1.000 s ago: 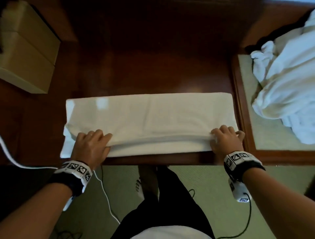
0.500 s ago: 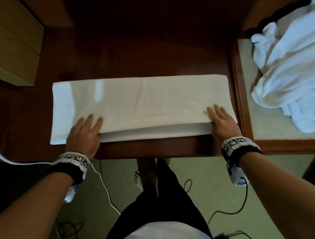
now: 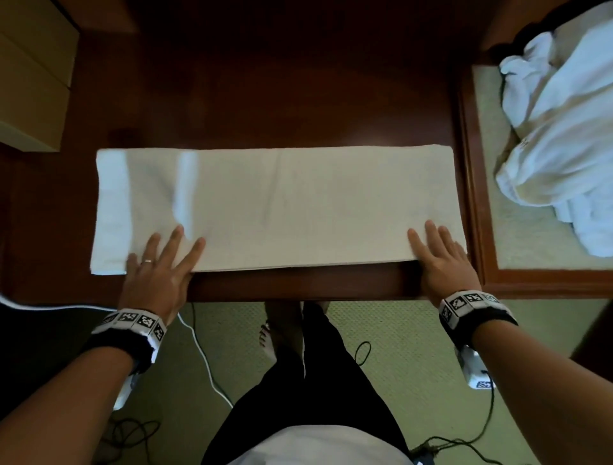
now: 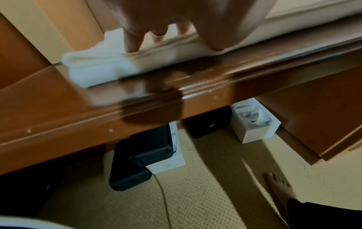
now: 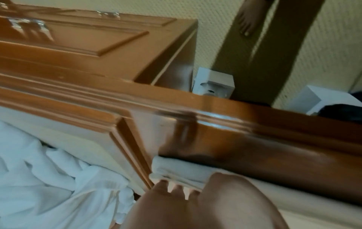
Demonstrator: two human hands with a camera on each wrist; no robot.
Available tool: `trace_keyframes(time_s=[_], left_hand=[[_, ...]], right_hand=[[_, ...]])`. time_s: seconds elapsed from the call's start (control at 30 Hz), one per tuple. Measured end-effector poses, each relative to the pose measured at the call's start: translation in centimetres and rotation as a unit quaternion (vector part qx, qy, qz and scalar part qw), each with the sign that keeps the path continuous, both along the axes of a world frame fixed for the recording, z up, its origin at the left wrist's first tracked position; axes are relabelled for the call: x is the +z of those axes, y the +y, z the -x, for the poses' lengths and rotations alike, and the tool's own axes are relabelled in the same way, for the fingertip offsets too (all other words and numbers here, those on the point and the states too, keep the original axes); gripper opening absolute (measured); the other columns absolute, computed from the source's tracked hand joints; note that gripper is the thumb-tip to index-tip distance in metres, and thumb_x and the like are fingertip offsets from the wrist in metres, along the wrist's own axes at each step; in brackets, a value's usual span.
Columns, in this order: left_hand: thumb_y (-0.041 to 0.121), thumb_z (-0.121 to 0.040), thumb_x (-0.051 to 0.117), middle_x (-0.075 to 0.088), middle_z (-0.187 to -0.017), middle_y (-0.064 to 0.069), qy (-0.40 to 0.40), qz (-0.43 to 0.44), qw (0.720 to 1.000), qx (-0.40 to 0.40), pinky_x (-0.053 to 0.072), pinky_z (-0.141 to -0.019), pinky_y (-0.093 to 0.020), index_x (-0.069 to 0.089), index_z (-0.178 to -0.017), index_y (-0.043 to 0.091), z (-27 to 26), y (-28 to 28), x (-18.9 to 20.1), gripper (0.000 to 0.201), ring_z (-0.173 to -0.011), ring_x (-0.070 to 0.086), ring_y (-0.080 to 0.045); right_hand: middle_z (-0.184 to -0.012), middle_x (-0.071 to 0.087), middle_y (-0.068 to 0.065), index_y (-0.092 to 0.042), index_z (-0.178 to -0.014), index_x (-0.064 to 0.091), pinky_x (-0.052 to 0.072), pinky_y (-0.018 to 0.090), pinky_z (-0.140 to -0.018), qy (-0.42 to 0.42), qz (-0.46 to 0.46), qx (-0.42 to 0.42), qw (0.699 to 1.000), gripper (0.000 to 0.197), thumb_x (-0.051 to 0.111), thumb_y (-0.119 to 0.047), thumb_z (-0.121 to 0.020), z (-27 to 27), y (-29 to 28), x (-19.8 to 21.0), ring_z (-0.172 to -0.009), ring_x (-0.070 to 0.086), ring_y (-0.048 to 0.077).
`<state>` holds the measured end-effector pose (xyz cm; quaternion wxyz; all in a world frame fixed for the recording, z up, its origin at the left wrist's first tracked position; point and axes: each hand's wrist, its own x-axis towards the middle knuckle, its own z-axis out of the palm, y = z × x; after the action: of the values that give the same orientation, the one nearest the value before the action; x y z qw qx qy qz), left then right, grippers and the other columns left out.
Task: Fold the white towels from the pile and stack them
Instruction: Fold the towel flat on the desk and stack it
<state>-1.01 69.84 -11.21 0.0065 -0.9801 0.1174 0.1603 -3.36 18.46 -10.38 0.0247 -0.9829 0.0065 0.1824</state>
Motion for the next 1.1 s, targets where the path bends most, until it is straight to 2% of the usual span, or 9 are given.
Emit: trace_keyframes(time_s=[0.23, 0.4, 0.5, 0.6, 0.7, 0.83, 0.93, 1.03, 1.1], left_hand=[[0.009, -0.089, 0.065, 0.037, -0.157, -0.015, -0.036, 0.016, 0.999, 0.033, 0.034, -0.108, -0.064, 0.042, -0.150, 0.013, -1.3, 3.3, 1.1, 0.066, -0.141, 0.037, -0.041], [0.005, -0.093, 0.056, 0.050, -0.150, -0.007, -0.045, -0.048, 0.996, 0.063, 0.029, -0.108, -0.065, 0.058, -0.138, 0.013, -1.7, 7.5, 1.9, 0.046, -0.139, 0.042, -0.037], [0.017, -0.093, 0.057, 0.036, -0.159, 0.001, 0.033, -0.066, 0.991, 0.111, 0.027, -0.115, -0.059, 0.047, -0.148, 0.019, -1.3, 7.6, 2.2, 0.056, -0.145, 0.034, -0.030], [0.035, -0.082, 0.052, 0.056, -0.143, -0.014, -0.017, -0.008, 0.996, 0.086, 0.038, -0.105, -0.057, 0.066, -0.127, 0.009, -1.7, 5.4, 3.0, 0.053, -0.130, 0.049, -0.038], [0.042, -0.082, 0.039, 0.057, -0.140, -0.019, -0.071, 0.079, 0.992, 0.072, 0.042, -0.105, -0.054, 0.065, -0.129, 0.007, -3.3, 1.2, 3.3, 0.064, -0.127, 0.052, -0.040], [0.058, -0.094, 0.025, 0.010, -0.167, -0.005, 0.010, 0.042, 0.999, 0.001, 0.017, -0.121, -0.053, 0.017, -0.159, 0.029, -5.1, -4.0, 1.6, 0.071, -0.153, 0.013, -0.030], [0.060, -0.099, 0.017, -0.008, -0.168, 0.001, 0.029, 0.003, 0.999, 0.031, 0.010, -0.121, -0.053, -0.006, -0.157, 0.039, -5.6, -0.5, -0.6, 0.066, -0.154, -0.002, -0.030], [0.060, -0.101, 0.018, -0.018, -0.166, 0.007, 0.059, -0.007, 0.983, 0.174, 0.006, -0.121, -0.058, -0.011, -0.157, 0.040, -5.8, 4.9, -1.1, 0.066, -0.154, -0.010, -0.027], [0.061, -0.100, 0.024, -0.017, -0.166, 0.008, 0.073, -0.008, 0.963, 0.259, 0.000, -0.119, -0.062, -0.007, -0.157, 0.038, -5.9, 6.3, -0.4, 0.069, -0.153, -0.012, -0.026]], right_hand=[[-0.146, 0.046, 0.024, -0.006, -0.132, 0.058, 0.043, 0.060, -0.103, -0.100, -0.089, 0.195, 0.972, 0.054, 0.041, -0.008, -0.080, -2.5, 10.6, -0.4, -0.134, 0.045, 0.045], [-0.137, 0.056, 0.023, -0.003, -0.116, 0.066, 0.055, 0.053, -0.090, -0.121, -0.129, 0.217, 0.960, 0.039, 0.040, -0.008, -0.087, -2.1, 11.4, -0.9, -0.127, 0.053, 0.045], [-0.137, 0.056, 0.019, -0.006, -0.111, 0.069, 0.052, 0.049, -0.096, -0.126, -0.146, 0.223, 0.955, 0.033, 0.046, -0.025, -0.096, -2.1, 11.8, 0.0, -0.127, 0.053, 0.040], [-0.132, 0.061, 0.014, -0.009, -0.097, 0.071, 0.056, 0.047, -0.081, -0.159, -0.148, 0.158, 0.963, 0.034, 0.045, -0.030, -0.094, -3.6, 13.4, 1.3, -0.116, 0.058, 0.036], [-0.157, 0.031, 0.016, -0.019, -0.138, 0.050, 0.041, 0.057, -0.103, -0.065, -0.076, 0.114, 0.988, 0.045, 0.039, -0.039, -0.099, -4.7, 15.7, 1.7, -0.140, 0.034, 0.041], [-0.164, -0.018, 0.003, -0.037, -0.155, -0.006, 0.010, 0.063, -0.117, 0.061, -0.012, 0.074, 0.995, 0.060, 0.020, -0.052, -0.102, -3.7, 17.3, 0.4, -0.150, -0.014, 0.037], [-0.161, -0.029, -0.002, -0.041, -0.152, -0.017, 0.004, 0.061, -0.119, 0.090, -0.026, 0.058, 0.994, 0.061, 0.010, -0.057, -0.100, -2.7, 17.2, 0.1, -0.148, -0.024, 0.032], [-0.160, -0.031, -0.004, -0.043, -0.151, -0.020, 0.004, 0.058, -0.120, 0.103, -0.020, 0.082, 0.991, 0.065, 0.002, -0.064, -0.093, -1.7, 16.7, 0.6, -0.148, -0.024, 0.030], [-0.162, -0.025, -0.003, -0.042, -0.154, -0.009, 0.005, 0.058, -0.120, 0.112, -0.031, 0.060, 0.991, 0.068, 0.015, -0.064, -0.094, -1.7, 17.3, 1.2, -0.149, -0.020, 0.030]])
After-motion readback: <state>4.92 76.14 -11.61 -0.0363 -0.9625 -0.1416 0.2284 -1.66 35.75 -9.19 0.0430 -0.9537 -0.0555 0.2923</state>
